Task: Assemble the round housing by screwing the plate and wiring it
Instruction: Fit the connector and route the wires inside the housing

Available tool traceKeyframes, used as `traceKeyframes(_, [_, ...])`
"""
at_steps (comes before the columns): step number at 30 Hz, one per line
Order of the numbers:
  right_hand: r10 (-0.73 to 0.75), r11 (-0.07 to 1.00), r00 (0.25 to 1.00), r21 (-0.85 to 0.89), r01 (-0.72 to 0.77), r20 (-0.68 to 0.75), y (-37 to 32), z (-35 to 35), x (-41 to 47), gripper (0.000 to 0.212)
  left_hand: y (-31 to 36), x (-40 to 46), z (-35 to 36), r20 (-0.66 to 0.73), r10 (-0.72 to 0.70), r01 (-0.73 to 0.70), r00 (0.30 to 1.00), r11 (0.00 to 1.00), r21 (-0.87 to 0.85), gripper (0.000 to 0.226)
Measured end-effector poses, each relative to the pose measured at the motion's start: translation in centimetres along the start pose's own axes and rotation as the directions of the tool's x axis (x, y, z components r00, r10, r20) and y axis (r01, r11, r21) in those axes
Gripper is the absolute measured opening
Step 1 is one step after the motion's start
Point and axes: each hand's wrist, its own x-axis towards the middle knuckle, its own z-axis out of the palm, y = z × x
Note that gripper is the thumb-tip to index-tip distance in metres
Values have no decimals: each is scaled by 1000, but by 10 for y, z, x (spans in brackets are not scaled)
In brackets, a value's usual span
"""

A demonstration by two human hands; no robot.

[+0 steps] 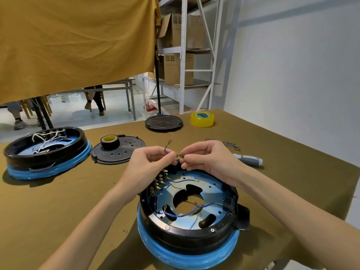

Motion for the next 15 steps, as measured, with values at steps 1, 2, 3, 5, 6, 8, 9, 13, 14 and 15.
traceKeyframes(1, [1,1000,1000,7,0,-12,0,-1,-1,19,0,0,1,11,4,-4,1000,1000,6,10])
traceKeyframes(2, [4,1000,1000,24,-4,-27,0,-2,-3,19,1,-1,1,20,15,-16,1000,1000,19,9])
traceKeyframes(3, [9,999,999,44,-7,-41,-1,-4,-5,18,1,-2,3,28,37,-38,999,998,41,7])
traceKeyframes(5, [25,998,998,66,-21,-66,-1,-8,-9,16,2,-4,6,45,101,-106,994,988,115,6])
traceKeyframes(6, [41,997,997,61,-37,-72,-1,-9,-10,16,2,-5,8,58,137,-144,989,977,159,7])
traceKeyframes(8, [79,997,993,10,-78,-86,-2,-10,-13,16,3,-8,13,87,195,-209,977,953,218,9])
traceKeyframes(9, [101,994,991,-21,-103,-93,-2,-11,-14,17,4,-10,15,91,213,-229,973,945,235,11])
traceKeyframes(13, [148,989,985,-14,-150,-91,-3,-13,-17,21,8,-12,15,125,223,-249,967,933,262,19])
traceKeyframes(14, [126,992,986,-16,-128,-105,-2,-13,-18,21,10,-12,14,159,204,-241,966,933,267,26])
traceKeyframes(15, [96,995,988,-28,-100,-125,-2,-13,-19,20,12,-12,12,200,177,-230,964,932,279,37])
